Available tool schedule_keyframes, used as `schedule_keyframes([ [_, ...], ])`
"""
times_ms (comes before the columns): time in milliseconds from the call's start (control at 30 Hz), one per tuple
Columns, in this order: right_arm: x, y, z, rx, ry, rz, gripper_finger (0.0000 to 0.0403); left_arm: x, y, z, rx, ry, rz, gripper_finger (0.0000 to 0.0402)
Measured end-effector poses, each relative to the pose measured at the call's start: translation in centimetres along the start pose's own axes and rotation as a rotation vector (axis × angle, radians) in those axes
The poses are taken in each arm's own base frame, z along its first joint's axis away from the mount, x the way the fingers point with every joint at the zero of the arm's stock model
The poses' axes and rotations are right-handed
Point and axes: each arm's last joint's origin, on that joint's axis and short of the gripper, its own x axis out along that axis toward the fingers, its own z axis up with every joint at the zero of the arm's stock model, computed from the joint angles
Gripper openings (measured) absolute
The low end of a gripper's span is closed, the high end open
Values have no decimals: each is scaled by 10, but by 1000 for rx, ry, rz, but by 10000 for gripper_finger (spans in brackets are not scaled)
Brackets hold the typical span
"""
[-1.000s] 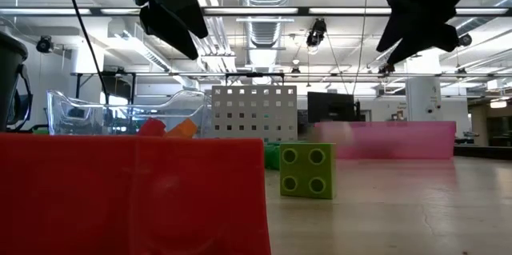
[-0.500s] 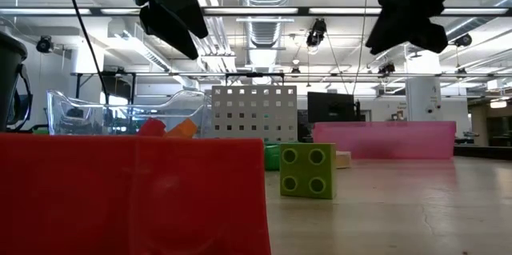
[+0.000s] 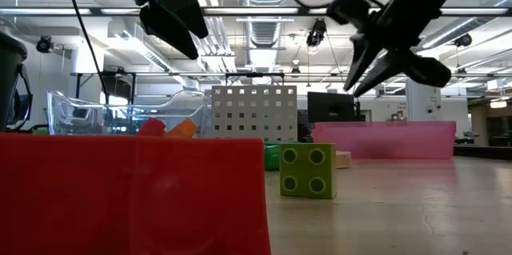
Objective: Pick & Place Toys
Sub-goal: Put the yellow deck of cards into the red bin
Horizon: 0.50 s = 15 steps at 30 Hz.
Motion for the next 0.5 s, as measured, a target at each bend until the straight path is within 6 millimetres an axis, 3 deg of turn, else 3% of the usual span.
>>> schedule_keyframes([
  [167,14,14,-5,147,2,-28,67,0,0,0,0,0,0,365],
  [367,21,38,-9,-5,48,-82,67,0,0,0,0,0,0,365],
  [500,21,53,-10,18,94,-186,67,0,0,0,0,0,0,365],
])
